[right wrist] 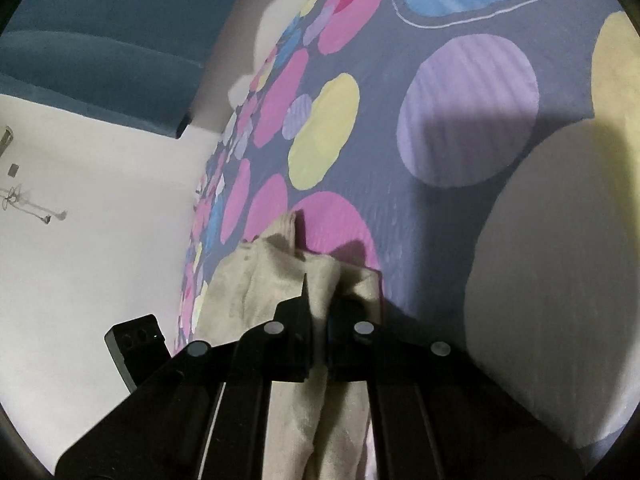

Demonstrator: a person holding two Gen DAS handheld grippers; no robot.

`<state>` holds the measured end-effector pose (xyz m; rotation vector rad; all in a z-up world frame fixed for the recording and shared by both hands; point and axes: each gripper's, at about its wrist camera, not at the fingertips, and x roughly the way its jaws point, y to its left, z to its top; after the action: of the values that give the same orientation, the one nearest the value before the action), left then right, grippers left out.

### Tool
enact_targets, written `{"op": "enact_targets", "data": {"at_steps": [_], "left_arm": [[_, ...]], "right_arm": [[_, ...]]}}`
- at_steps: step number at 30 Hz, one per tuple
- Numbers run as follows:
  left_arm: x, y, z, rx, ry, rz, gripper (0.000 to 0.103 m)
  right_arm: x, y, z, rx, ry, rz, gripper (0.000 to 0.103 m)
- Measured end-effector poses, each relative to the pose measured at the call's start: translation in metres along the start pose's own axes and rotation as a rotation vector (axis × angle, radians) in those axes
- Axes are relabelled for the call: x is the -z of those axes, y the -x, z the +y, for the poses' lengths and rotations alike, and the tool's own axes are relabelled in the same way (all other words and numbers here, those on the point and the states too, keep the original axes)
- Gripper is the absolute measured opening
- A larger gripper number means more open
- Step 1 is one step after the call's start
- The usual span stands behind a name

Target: Fold small clothes

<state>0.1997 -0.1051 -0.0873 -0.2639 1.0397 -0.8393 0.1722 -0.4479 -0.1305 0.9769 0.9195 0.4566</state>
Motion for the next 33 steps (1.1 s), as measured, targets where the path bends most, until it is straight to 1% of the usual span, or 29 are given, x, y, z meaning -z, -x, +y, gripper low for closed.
{"op": "enact_targets", "data": {"at_steps": [1, 3, 4, 5, 6, 8, 11, 13, 14, 16, 18, 20, 22, 23, 25, 27, 28, 31, 33], "left_arm": [[0.003, 0.004, 0.000, 0.001, 0.001, -0.001, 0.058], [0.013, 0.019, -0.001, 0.009, 0.019, -0.007, 0.064], [0.018, 0.023, -0.001, 0.019, 0.027, -0.009, 0.066], [0.024, 0.029, -0.002, 0.029, 0.037, -0.010, 0.068], [0.033, 0.037, -0.004, 0.046, 0.051, -0.014, 0.069], [0.046, 0.045, -0.009, 0.086, 0.071, -0.007, 0.072], [0.069, 0.055, -0.022, 0.117, 0.073, 0.016, 0.074], [0.086, 0.059, -0.034, 0.118, 0.048, 0.029, 0.076], [0.093, 0.059, -0.039, 0.105, 0.030, 0.038, 0.076], [0.101, 0.057, -0.048, 0.064, -0.016, 0.038, 0.076], [0.105, 0.053, -0.054, 0.014, -0.056, 0.046, 0.076], [0.104, 0.052, -0.056, -0.021, -0.066, 0.043, 0.063], [0.102, 0.053, -0.052, -0.035, -0.055, 0.048, 0.055], [0.101, 0.054, -0.049, -0.030, -0.040, 0.048, 0.051], [0.101, 0.055, -0.042, -0.020, -0.023, 0.049, 0.049], [0.103, 0.057, -0.039, -0.020, -0.028, 0.047, 0.049], [0.103, 0.057, -0.040, -0.022, -0.035, 0.048, 0.049], [0.103, 0.056, -0.042, -0.027, -0.056, 0.046, 0.049], [0.103, 0.056, -0.040, -0.024, -0.053, 0.046, 0.048]], "right_arm": [[0.003, 0.006, -0.001, -0.017, -0.017, 0.009, 0.008], [0.014, 0.024, -0.005, -0.034, -0.039, 0.010, 0.015], [0.021, 0.034, -0.007, -0.045, -0.043, 0.008, 0.025], [0.028, 0.044, -0.009, -0.060, -0.047, 0.006, 0.033], [0.038, 0.054, -0.010, -0.078, -0.054, 0.008, 0.036], [0.058, 0.072, -0.010, -0.100, -0.065, 0.013, 0.046], [0.090, 0.093, -0.005, -0.115, -0.038, 0.037, 0.054], [0.107, 0.099, -0.001, -0.114, -0.018, 0.053, 0.058], [0.116, 0.102, 0.001, -0.110, -0.007, 0.061, 0.059], [0.129, 0.104, 0.004, -0.108, 0.015, 0.076, 0.059], [0.137, 0.101, 0.006, -0.082, 0.027, 0.098, 0.049], [0.145, 0.090, 0.010, -0.039, 0.035, 0.131, 0.016], [0.152, 0.090, 0.014, -0.038, 0.033, 0.117, 0.013], [0.157, 0.092, 0.018, -0.054, 0.030, 0.104, 0.012], [0.166, 0.096, 0.025, -0.071, 0.037, 0.090, 0.011], [0.168, 0.091, 0.027, -0.038, 0.048, 0.091, 0.010], [0.169, 0.091, 0.024, -0.039, 0.038, 0.087, 0.010], [0.165, 0.098, 0.011, -0.069, -0.010, 0.059, 0.010], [0.158, 0.096, 0.013, -0.072, -0.013, 0.038, 0.009]]}}
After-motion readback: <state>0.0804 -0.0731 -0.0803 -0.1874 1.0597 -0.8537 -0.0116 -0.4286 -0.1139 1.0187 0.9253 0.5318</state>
